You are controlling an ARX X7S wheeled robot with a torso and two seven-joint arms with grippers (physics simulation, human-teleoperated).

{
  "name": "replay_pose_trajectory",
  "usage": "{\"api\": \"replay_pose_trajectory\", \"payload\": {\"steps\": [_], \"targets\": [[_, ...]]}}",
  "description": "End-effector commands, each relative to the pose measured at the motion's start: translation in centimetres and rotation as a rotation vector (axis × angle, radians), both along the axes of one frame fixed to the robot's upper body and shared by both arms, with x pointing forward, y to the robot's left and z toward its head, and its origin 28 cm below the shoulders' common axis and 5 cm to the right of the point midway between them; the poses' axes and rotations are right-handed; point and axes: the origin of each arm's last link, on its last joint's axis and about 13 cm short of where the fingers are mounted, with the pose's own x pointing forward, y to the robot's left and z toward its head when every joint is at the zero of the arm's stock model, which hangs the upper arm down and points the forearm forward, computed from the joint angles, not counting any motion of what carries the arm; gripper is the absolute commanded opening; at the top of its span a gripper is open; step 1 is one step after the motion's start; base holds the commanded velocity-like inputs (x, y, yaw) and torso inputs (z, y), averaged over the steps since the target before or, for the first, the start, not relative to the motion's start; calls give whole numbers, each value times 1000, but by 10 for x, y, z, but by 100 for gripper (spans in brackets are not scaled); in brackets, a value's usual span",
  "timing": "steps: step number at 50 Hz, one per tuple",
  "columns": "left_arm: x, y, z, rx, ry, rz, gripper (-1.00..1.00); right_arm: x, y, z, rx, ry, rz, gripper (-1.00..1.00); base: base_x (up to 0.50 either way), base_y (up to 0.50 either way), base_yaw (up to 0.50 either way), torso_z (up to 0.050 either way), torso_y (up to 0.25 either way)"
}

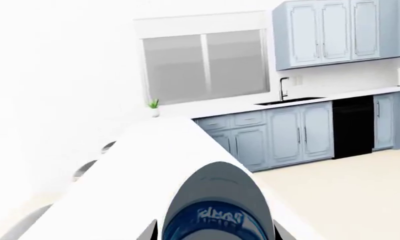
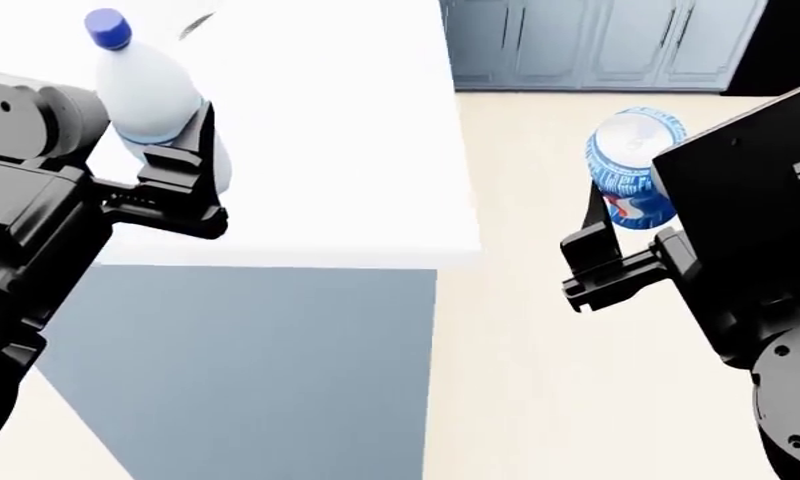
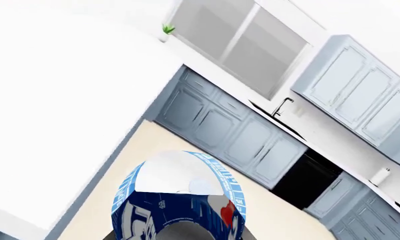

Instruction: Move the drinks to the dining counter.

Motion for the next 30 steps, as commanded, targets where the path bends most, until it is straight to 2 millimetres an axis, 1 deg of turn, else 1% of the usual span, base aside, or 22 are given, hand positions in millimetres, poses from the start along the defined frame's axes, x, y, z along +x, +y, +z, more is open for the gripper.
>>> {"api": "replay_pose_trajectory", "payload": {"steps": [1, 24, 27, 30], "targets": [[-1, 2, 2, -15, -14, 15, -100, 0, -1, 2, -10, -19, -13, -100, -469, 373, 0, 0, 0], [-1, 0, 3, -5, -16, 9, -100, -1, -2, 1, -9, -17, -15, -100, -471, 378, 0, 0, 2], [0, 0, 3, -7, -16, 9, -100, -2, -2, 1, -2, -17, -13, -100, -358, 465, 0, 0, 0], [0, 0, 3, -8, -16, 9, -100, -1, -3, 1, -1, -18, -14, -100, -119, 497, 0, 0, 3]]}}
